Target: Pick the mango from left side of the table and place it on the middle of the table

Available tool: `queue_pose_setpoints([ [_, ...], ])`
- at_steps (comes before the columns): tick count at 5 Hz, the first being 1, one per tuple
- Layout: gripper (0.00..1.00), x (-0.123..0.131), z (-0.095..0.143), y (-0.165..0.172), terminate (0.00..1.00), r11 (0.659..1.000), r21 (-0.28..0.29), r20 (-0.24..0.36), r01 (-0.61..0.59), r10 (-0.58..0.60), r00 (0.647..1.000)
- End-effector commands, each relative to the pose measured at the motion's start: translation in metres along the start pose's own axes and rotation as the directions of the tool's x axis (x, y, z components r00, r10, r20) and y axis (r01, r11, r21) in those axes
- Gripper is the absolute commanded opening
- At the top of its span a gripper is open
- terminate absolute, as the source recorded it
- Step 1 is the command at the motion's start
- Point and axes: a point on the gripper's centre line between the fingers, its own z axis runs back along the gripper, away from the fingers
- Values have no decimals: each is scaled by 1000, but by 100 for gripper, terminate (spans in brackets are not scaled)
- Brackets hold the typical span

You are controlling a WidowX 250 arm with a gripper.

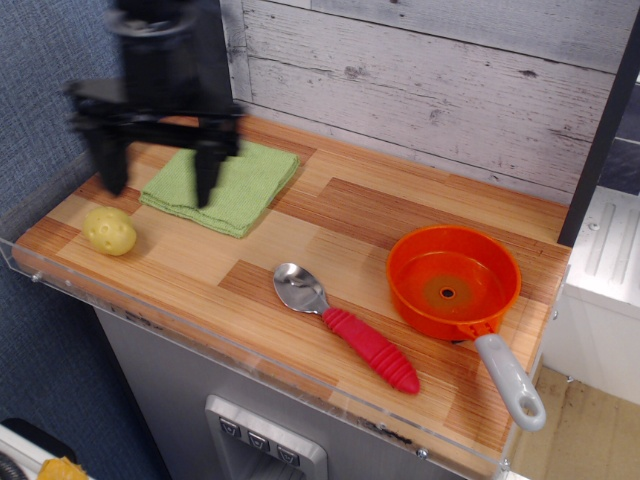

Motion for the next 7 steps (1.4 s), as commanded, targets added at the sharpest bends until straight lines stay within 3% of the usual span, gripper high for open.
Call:
queue_pose_setpoints([
  [1,100,10,-21,47,0,993,-20,72,-113,114,991],
  [4,100,34,-54,61,0,980,-26,93,-196,197,976],
  [6,100,43,-72,72,0,959,39,75,-280,277,958],
  [7,100,43,-80,78,0,952,43,41,-304,302,952],
])
